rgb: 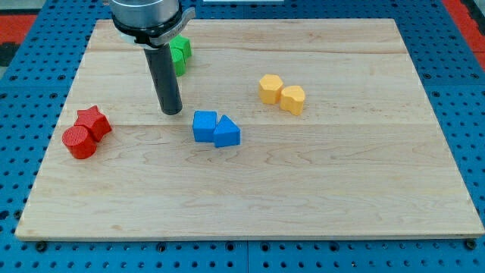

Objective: Point your arm to the center

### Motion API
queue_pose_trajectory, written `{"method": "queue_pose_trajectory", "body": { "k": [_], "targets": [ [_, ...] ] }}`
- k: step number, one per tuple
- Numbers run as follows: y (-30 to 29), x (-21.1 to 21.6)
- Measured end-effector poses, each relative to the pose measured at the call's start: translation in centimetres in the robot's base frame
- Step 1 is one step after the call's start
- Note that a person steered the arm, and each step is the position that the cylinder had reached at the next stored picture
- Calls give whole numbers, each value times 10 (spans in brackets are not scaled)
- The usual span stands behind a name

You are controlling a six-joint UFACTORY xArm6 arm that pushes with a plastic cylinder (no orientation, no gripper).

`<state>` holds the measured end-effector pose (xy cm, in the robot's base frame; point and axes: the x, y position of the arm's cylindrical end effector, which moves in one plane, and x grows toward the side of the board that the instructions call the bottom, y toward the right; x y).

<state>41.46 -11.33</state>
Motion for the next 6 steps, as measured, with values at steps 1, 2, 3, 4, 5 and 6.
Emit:
{"method": "queue_pose_trajectory", "body": {
  "k": [1,2,3,4,5,6],
  "targets": [
    [0,0],
    [0,0],
    [4,0],
    [17,0],
    [37,-5],
    [43,-12]
  ]
}}
